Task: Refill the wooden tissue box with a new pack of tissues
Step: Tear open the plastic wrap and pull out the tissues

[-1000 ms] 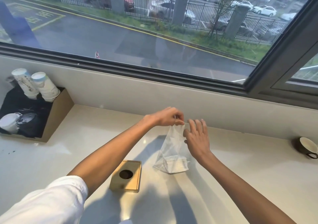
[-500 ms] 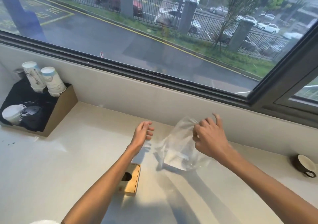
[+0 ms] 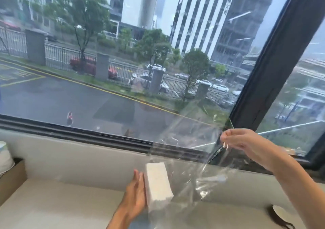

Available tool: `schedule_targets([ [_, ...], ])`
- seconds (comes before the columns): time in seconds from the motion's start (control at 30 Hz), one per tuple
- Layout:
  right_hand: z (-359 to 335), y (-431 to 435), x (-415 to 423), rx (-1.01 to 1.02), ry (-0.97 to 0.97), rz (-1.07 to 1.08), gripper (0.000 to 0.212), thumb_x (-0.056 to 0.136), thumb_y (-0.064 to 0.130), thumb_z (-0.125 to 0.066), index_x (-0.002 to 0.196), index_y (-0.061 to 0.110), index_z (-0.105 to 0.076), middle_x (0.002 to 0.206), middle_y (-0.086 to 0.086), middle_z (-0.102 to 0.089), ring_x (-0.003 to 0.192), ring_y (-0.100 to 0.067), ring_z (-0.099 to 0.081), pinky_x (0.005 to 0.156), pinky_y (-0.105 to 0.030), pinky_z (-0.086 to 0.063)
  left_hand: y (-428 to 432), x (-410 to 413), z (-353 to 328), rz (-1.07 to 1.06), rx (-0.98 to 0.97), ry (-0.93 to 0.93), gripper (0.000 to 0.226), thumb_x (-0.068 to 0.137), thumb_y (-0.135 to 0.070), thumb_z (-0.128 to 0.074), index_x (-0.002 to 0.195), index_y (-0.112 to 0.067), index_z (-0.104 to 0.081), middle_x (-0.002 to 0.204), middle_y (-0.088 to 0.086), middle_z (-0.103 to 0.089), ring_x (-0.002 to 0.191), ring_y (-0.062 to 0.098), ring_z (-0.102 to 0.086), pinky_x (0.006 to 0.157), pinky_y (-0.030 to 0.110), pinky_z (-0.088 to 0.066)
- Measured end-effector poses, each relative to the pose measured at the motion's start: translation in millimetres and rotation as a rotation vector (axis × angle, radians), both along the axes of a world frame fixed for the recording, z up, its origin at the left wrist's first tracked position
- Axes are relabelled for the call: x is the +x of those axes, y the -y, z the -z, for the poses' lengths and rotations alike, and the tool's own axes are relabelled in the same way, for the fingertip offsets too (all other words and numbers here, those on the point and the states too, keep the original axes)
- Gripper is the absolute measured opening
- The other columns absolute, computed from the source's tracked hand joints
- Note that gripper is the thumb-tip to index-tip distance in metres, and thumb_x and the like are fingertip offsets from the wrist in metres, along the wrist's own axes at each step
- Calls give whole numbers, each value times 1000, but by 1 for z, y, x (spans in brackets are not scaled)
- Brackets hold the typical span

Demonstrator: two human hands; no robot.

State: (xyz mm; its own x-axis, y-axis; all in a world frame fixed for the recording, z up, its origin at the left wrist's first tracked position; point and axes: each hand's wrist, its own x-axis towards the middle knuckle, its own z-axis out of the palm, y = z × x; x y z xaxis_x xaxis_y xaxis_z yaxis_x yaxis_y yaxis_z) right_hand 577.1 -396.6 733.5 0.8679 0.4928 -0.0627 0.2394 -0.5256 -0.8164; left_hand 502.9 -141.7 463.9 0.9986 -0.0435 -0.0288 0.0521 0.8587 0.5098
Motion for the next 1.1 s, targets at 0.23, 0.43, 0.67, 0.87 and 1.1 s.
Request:
schedule_targets([
  [0.23, 94, 82, -21, -209, 399, 439, 22, 60, 51, -82, 61, 35, -66, 99, -6, -70, 106, -29, -60, 94, -39, -37, 25, -11, 17, 52, 92, -234, 63, 88, -44, -53, 136, -4, -51, 127, 22, -62, 108, 36, -66, 83, 49, -57],
  [0.43, 96, 117, -57, 381, 7, 97, 29, 79, 29, -79, 101, 12, -72, 111, -10, -74, 105, -29, -67, 85, -32, -51, 5, -9, -23, -91, 346, -119, 49, 89, -43, -53, 129, -15, -57, 110, 19, -68, 83, 29, -69, 68, 45, -61],
  [0.67, 105, 104, -40, 371, -533, -203, 47, 94, -7, -49, 130, 20, -63, 129, -21, -63, 66, -12, -58, 54, -18, -41, -25, -11, -101, -124, 784, 55, 75, 61, -68, -75, 126, -33, -58, 97, 6, -67, 72, 16, -65, 59, 32, -58],
  [0.87, 105, 3, -26, 149, -95, -294, 37, 87, 27, -69, 124, 29, -67, 117, -1, -71, 73, -17, -58, 64, -28, -47, -54, -15, -158, -105, 1010, 201, 90, 63, -69, -73, 140, -34, -43, 122, 9, -68, 90, 28, -68, 69, 40, -59],
  [1.1, 71, -172, -21, 592, -437, -520, 64, 62, 9, -84, 121, 13, -59, 116, -9, -68, 92, -21, -72, 94, -47, -55, -118, -37, -238, -324, 1185, 243, 57, 85, -34, -59, 139, -23, -43, 108, -3, -73, 79, 11, -70, 62, 22, -56],
])
